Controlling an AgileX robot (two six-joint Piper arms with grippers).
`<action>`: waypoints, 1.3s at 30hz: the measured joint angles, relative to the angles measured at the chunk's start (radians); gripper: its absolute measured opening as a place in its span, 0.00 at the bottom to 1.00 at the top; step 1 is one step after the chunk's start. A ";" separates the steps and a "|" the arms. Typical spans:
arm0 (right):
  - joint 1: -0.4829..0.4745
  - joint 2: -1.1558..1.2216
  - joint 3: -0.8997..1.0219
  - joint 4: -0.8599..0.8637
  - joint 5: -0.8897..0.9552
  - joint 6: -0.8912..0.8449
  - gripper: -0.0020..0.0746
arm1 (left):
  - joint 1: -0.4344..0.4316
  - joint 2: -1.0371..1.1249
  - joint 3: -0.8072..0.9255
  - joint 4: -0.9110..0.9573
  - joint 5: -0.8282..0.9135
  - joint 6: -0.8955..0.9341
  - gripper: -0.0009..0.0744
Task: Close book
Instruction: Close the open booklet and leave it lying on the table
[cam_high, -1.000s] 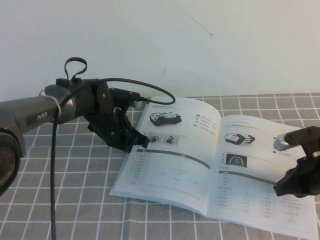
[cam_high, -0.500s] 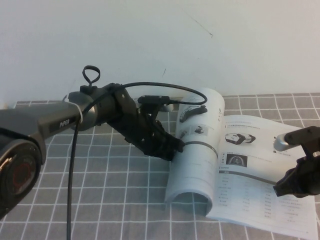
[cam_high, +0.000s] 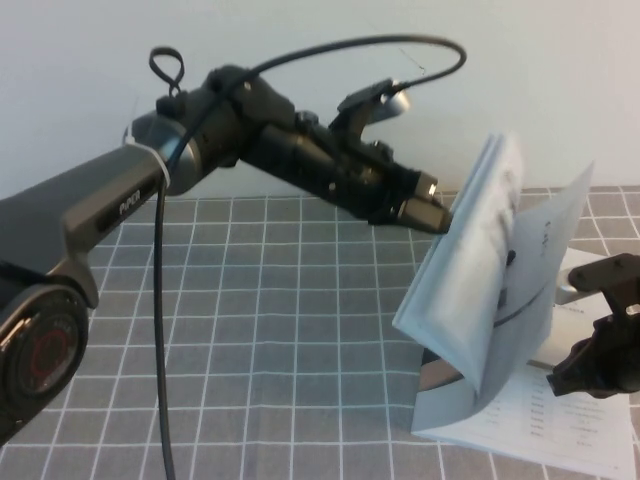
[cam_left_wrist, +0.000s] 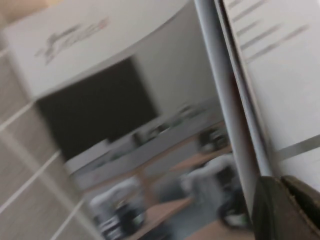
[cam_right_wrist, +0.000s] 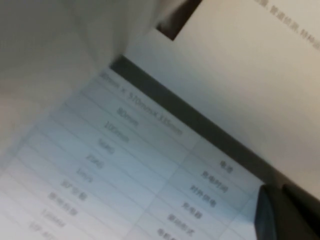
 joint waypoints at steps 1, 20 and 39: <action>0.000 -0.010 0.002 -0.004 0.007 0.000 0.02 | 0.000 0.000 -0.028 -0.004 0.019 0.002 0.01; 0.000 -0.558 -0.025 -0.279 0.139 0.167 0.02 | 0.000 0.000 -0.320 -0.033 0.200 -0.019 0.01; 0.000 -0.474 -0.100 -0.194 0.252 0.120 0.02 | 0.000 -0.132 -0.558 0.287 0.225 -0.107 0.01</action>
